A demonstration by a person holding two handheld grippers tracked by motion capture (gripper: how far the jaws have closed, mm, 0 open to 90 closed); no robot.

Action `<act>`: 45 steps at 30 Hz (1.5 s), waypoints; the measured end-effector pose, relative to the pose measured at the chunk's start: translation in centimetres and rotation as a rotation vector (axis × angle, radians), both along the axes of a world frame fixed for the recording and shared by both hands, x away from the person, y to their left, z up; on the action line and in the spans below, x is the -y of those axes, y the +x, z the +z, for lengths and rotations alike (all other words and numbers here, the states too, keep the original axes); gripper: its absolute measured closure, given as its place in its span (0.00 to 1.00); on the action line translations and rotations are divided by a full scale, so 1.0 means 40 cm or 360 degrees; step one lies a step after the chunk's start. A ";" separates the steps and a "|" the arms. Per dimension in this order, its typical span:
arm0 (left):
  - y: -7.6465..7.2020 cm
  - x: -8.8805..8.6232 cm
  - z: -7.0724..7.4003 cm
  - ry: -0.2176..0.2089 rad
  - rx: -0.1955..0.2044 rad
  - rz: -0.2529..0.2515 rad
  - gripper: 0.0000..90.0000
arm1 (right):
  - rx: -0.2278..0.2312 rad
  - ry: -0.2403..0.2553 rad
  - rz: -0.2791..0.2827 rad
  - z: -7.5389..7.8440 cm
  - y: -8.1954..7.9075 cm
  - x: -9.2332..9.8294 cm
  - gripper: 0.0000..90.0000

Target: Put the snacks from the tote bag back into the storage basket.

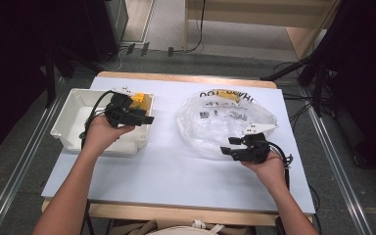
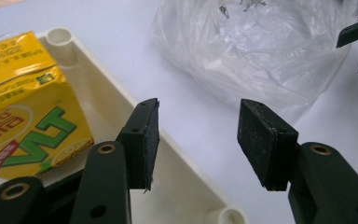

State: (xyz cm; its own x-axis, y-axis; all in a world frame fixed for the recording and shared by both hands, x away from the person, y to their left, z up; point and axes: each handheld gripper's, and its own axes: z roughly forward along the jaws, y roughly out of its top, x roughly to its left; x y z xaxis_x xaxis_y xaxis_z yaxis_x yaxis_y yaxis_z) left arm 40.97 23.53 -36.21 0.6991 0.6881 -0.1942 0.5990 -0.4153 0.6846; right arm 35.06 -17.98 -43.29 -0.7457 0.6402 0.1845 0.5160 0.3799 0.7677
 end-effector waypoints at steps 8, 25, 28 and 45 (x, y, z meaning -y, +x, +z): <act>-0.016 0.038 0.010 0.0001 0.0002 -0.0062 0.52 | 0.0005 0.0004 0.0008 0.001 -0.001 -0.001 0.52; -0.052 0.125 0.008 0.0001 -0.0022 -0.0203 0.48 | -0.0006 0.0010 0.0013 0.002 -0.002 -0.003 0.52; -0.057 0.141 0.002 0.0011 -0.0020 -0.0229 0.47 | -0.0003 0.0007 0.0012 0.003 -0.003 -0.004 0.52; -0.091 0.224 -0.034 0.0030 0.0036 -0.0321 0.47 | -0.0013 0.0015 0.0021 0.003 -0.006 -0.006 0.52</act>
